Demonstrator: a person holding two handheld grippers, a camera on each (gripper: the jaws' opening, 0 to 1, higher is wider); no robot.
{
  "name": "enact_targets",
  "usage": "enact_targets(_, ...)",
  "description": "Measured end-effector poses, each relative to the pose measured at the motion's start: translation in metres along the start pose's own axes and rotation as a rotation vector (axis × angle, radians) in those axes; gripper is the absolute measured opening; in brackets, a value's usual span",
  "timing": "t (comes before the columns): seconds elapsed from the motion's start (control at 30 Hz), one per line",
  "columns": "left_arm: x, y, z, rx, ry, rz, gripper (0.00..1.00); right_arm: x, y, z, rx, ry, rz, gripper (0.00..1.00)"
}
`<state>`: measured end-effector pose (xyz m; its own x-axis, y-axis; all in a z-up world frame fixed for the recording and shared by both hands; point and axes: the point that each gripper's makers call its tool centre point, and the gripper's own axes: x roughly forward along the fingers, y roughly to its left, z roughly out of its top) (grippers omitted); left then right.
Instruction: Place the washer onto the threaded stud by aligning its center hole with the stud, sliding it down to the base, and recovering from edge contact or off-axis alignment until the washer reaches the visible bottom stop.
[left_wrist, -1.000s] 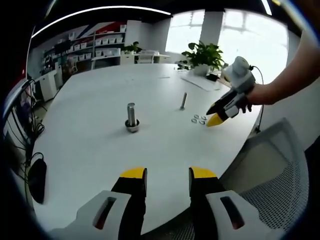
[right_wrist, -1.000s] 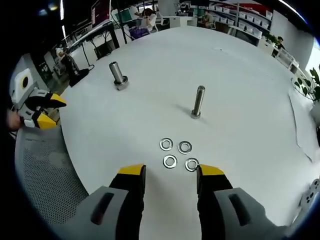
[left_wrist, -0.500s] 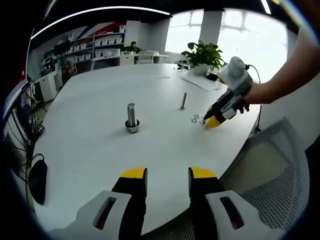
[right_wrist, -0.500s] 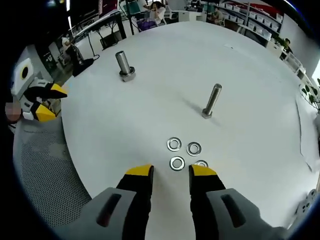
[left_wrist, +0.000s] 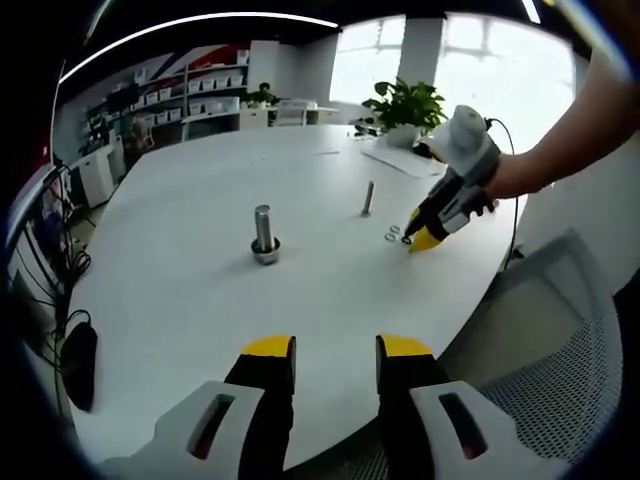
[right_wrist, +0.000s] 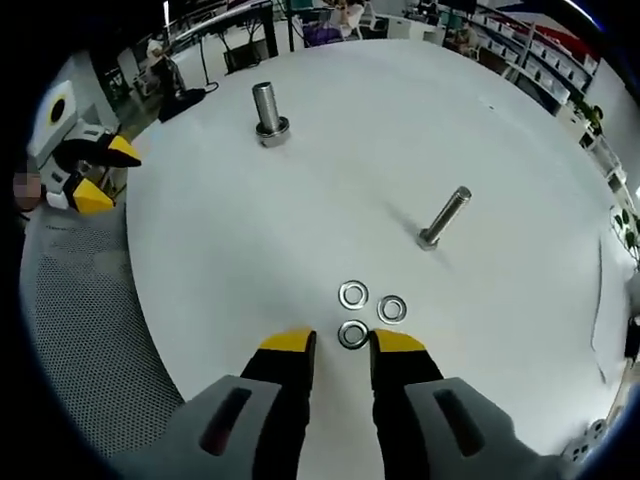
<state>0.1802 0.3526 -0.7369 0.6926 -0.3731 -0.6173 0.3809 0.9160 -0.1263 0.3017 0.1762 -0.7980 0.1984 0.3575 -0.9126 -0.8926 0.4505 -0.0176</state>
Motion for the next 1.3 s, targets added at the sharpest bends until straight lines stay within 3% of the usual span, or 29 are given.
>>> enact_targets(0.13,0.0008,0.0002,-0.0013,0.006,0.007,0.001,0.29,0.0009,0.0011,0.0011,-0.037,0.041,0.033,0.23)
enact_targets(0.2,0.0005,0.0004,-0.0006,0.007,0.004,0.003,0.29,0.0003,0.001,-0.001,-0.12,0.084,0.06,0.23)
enact_targets(0.37,0.0011,0.0008,-0.0012,0.007,0.007,0.006,0.29,-0.0003,0.0014,-0.0032,-0.22,0.16,0.101,0.22)
enact_targets(0.6,0.001,0.0016,-0.0011,0.004,0.006,0.009,0.29,0.0015,-0.002,-0.0014,-0.233,0.201,0.095,0.17)
enact_targets(0.73,0.0008,0.001,-0.0009,0.001,0.006,0.006,0.29,0.0018,-0.0012,-0.0017,-0.302,0.238,0.102,0.15)
enact_targets(0.83,0.0011,0.0002,-0.001,0.0,0.006,0.002,0.29,0.0019,-0.001,-0.0012,-0.291,0.253,0.1,0.15)
enact_targets(0.97,0.0014,0.0005,-0.0013,-0.001,0.009,0.002,0.28,0.003,-0.0007,-0.0018,-0.341,0.276,0.099,0.16)
enact_targets(1.3,0.0018,0.0002,-0.0017,0.0,0.009,0.002,0.28,0.0033,0.0013,-0.0018,-0.378,0.314,0.041,0.16)
